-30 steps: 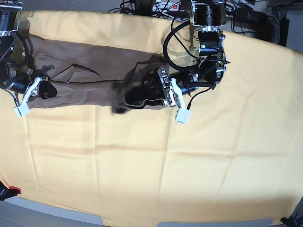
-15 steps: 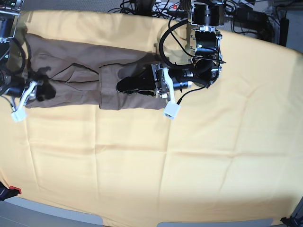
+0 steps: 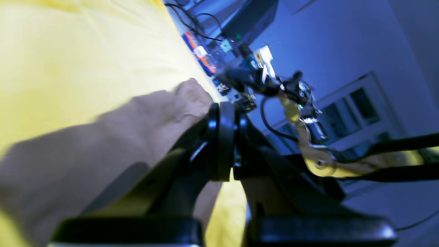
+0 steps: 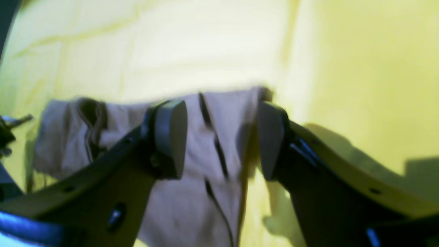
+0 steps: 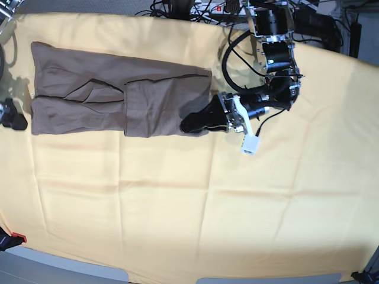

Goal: Fold the T-shirt properly

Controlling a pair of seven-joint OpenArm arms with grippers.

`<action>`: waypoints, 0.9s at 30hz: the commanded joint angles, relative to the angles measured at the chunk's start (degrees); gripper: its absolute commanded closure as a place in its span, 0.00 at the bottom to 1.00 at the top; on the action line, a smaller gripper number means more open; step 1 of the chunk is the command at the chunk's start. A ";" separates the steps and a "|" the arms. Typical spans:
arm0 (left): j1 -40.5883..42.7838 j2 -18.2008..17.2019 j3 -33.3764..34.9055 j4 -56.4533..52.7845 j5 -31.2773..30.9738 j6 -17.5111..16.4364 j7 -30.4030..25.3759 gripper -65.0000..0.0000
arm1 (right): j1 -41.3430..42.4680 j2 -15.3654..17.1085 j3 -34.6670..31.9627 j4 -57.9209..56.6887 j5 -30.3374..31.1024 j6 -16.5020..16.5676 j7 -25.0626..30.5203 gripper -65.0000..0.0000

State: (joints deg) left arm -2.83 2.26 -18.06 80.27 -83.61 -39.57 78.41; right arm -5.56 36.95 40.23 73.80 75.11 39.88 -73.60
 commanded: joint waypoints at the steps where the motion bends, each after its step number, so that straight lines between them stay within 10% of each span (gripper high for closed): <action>1: -1.03 -1.22 -0.31 1.03 -1.39 -0.43 -0.13 1.00 | -0.74 1.62 0.92 0.72 1.55 0.12 0.92 0.46; 17: -1.03 -24.46 -0.87 1.03 -1.39 0.59 -0.33 1.00 | -5.20 -1.73 1.33 -9.01 1.68 0.12 0.22 0.41; 27: -1.05 -31.39 -0.90 1.03 -1.39 0.57 -1.07 1.00 | -5.38 -3.96 -2.21 -12.39 9.89 0.12 -6.40 0.41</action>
State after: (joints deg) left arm -2.72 -28.27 -18.68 80.27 -83.59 -39.00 78.00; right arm -10.94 32.29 38.06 61.06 86.04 40.16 -78.50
